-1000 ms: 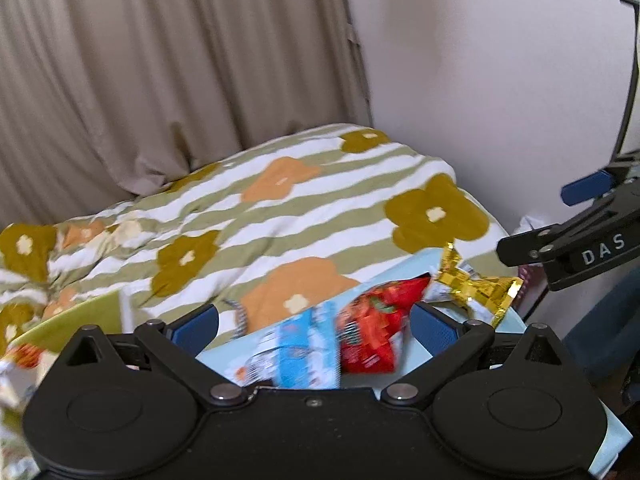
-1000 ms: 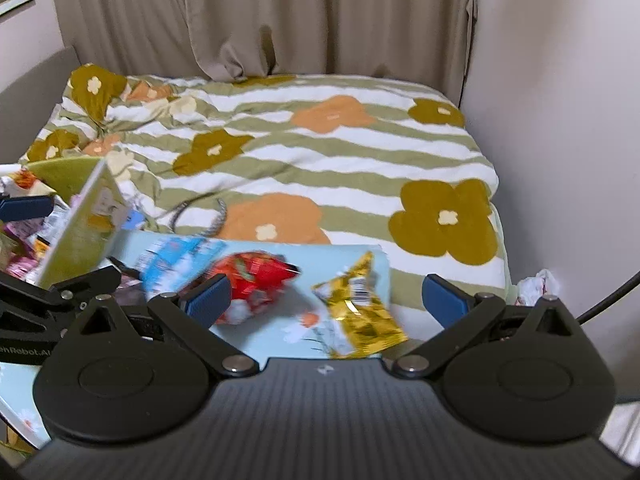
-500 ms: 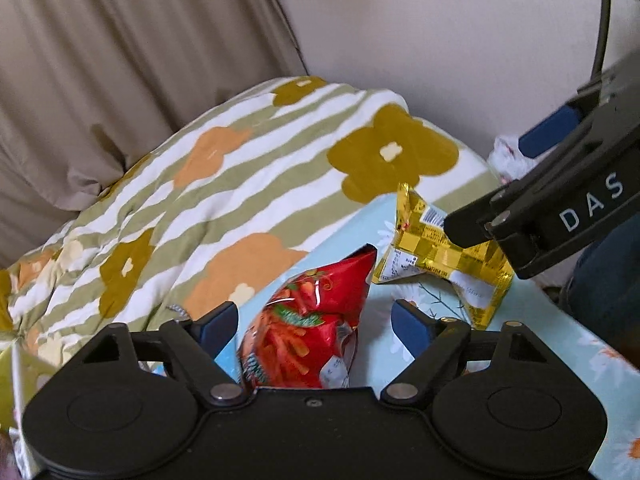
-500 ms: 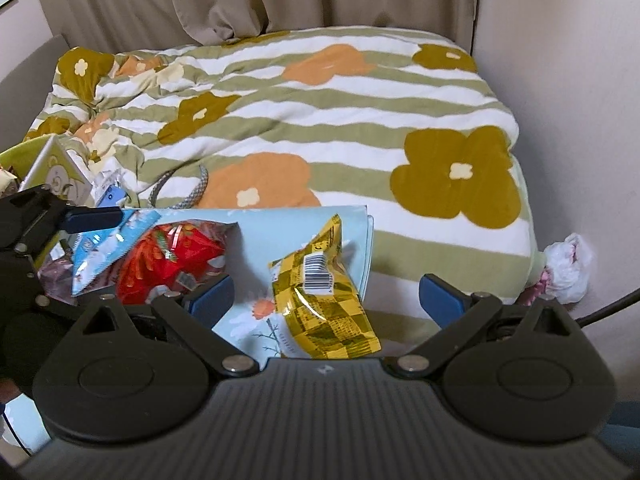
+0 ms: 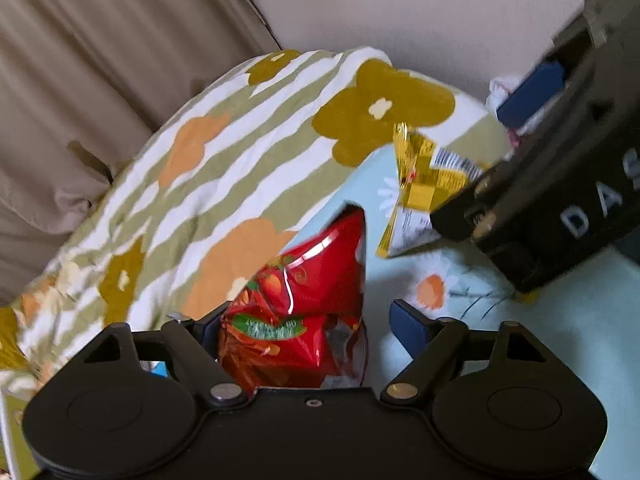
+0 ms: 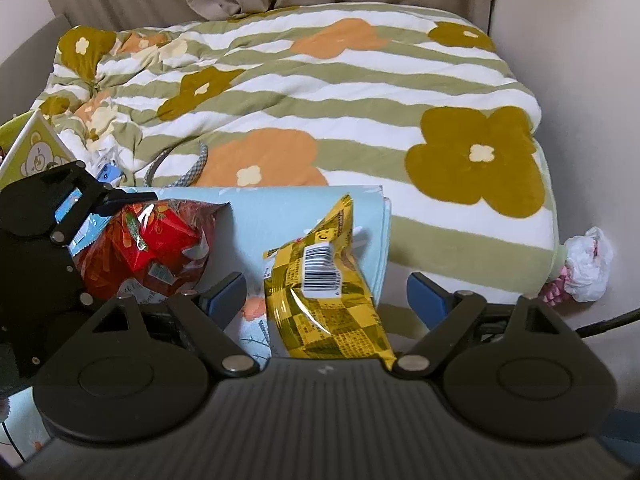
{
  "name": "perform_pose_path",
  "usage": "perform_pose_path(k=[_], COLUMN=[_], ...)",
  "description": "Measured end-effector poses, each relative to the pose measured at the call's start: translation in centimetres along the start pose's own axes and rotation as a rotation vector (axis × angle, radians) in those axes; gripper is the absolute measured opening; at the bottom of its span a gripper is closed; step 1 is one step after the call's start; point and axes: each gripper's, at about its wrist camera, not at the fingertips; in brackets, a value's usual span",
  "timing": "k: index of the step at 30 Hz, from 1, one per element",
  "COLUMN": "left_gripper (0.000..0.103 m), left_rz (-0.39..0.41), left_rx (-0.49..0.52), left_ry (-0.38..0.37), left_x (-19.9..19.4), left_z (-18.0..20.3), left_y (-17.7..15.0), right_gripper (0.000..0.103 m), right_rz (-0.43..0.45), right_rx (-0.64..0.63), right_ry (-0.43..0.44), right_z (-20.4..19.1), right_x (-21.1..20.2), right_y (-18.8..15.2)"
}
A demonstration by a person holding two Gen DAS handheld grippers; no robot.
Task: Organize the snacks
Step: 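Grasp the red chips bag with the left tool while the right tool grasps the gold checkered bag, then carry both bags over the box and open both tools to drop them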
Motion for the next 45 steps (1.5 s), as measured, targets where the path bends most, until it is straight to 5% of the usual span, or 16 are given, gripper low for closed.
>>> perform_pose_path(k=[10,31,45], left_gripper=[0.055,0.053,0.053], left_rz=[-0.018,-0.032,0.064], left_rx=[0.010,-0.168,-0.264], left_ry=[0.000,0.009,0.049], left_x=[-0.3,-3.7,-10.6], left_z=[-0.4,-1.2,-1.8], left_y=[-0.2,-0.5,0.6], right_gripper=[0.093,0.077,0.059], right_rz=[-0.026,-0.054,0.044], right_rx=[-0.036,-0.128,-0.094], right_ry=[0.008,0.006,0.016], right_z=[-0.5,-2.2,-3.1], right_x=[1.6,3.2,-4.0], right_y=[-0.1,-1.0,-0.2])
Point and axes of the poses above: each gripper's, at about its wrist camera, not at the fingertips, and x roughly the way its jaws point, z to its right, y to its top, and after that the axes turned 6 degrees about z, right-handed
